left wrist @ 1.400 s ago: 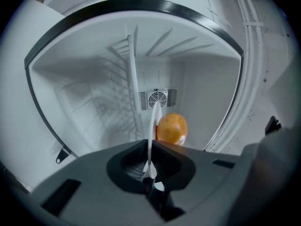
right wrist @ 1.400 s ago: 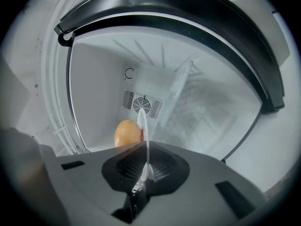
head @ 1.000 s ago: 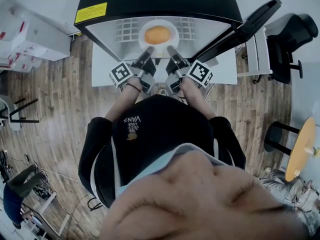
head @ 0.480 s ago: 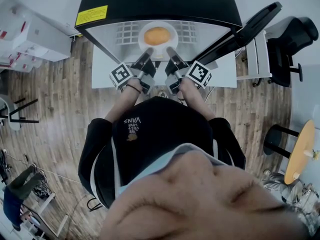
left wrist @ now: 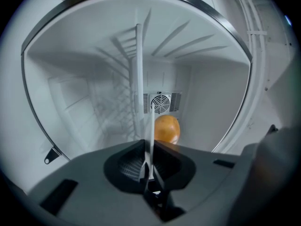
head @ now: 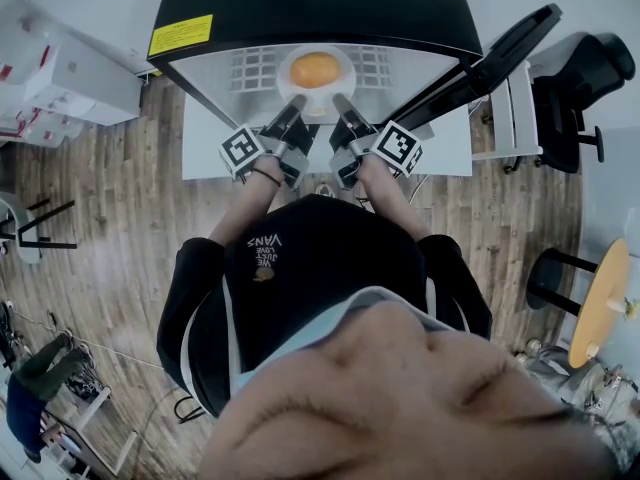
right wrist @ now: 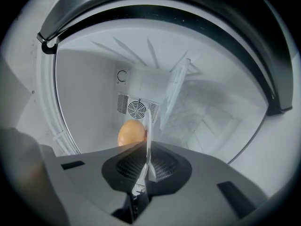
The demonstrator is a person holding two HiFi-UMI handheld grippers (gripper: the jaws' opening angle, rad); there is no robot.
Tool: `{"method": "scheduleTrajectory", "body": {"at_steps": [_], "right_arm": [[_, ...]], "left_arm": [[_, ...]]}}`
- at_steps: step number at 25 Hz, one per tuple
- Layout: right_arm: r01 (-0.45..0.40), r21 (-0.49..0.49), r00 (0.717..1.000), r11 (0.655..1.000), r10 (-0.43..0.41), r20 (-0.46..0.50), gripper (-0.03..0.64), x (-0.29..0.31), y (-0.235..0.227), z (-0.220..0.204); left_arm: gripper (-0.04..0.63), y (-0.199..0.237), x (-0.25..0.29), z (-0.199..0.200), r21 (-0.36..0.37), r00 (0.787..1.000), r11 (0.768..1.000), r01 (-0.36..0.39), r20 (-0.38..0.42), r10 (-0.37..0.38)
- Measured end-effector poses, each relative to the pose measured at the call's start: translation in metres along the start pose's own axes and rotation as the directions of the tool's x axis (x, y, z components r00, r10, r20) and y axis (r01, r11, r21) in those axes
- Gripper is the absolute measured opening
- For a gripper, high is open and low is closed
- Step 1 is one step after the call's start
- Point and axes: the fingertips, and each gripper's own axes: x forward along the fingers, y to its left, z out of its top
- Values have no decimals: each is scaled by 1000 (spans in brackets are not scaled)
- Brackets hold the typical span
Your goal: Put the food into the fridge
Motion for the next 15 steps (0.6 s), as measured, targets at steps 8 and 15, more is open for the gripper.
{"method": "scheduleTrajectory", "body": {"at_steps": [8,15], "right_arm": [[-10,14,1000,1000,10,2,20,4,0,1],[-21,16,1000,1000,21,7,21,7,2,2]], "left_arm": [[29,2,2,2,-14,1000,1000,0,9,1],[31,-1,5,4,-20,1000,1000,4,14,-4]]}}
